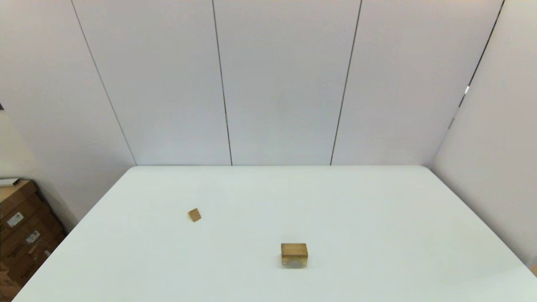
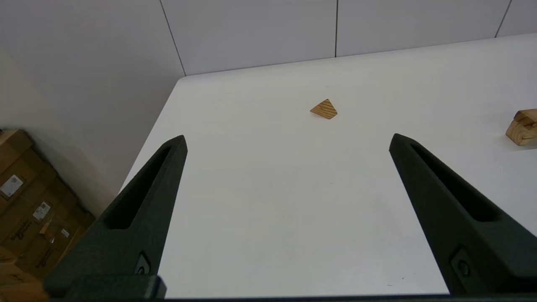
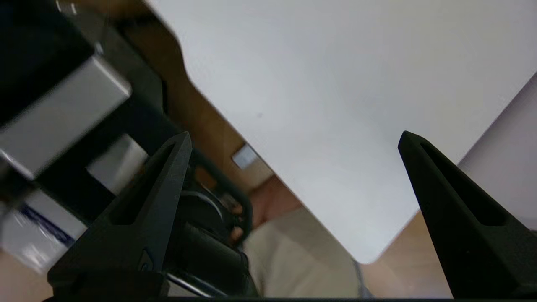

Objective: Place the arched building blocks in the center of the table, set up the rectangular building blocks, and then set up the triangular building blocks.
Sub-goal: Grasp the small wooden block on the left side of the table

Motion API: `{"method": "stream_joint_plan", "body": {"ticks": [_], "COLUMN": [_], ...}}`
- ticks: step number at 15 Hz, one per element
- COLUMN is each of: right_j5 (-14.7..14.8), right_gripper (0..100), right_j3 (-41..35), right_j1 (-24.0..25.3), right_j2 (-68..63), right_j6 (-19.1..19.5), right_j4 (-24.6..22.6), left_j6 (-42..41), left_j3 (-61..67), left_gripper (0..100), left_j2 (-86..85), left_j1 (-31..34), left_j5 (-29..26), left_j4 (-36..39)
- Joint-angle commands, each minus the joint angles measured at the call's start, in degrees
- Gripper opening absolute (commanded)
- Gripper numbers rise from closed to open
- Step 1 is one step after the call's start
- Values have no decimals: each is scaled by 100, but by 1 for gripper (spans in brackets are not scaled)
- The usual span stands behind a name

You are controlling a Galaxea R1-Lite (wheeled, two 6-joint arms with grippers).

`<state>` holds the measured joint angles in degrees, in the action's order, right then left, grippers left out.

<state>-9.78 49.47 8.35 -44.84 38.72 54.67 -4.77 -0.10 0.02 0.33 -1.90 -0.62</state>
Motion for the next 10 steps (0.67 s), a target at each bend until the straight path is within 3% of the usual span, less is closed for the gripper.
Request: {"method": "stream_joint_plan", "body": {"ticks": [1,4,10], "right_j5": [-323,-314,-297], "right_gripper": [100,100,100], "right_j3": [-227,-640,-667], "right_j1": [-158,-281,-914], "right_j2": [529,1170,1944], "right_j6": [-1006,-2149,-3309], "right_j4": [-282,-1064,-1688], "left_j6": [-7,-7,-7], "left_j3": [1,1,1], "left_gripper": [100,100,100], "left_j2": [-2,-2,-2], "left_j1": [2,2,2], "left_j5": [-3,-3,-3], "left_j4": [1,1,1]}}
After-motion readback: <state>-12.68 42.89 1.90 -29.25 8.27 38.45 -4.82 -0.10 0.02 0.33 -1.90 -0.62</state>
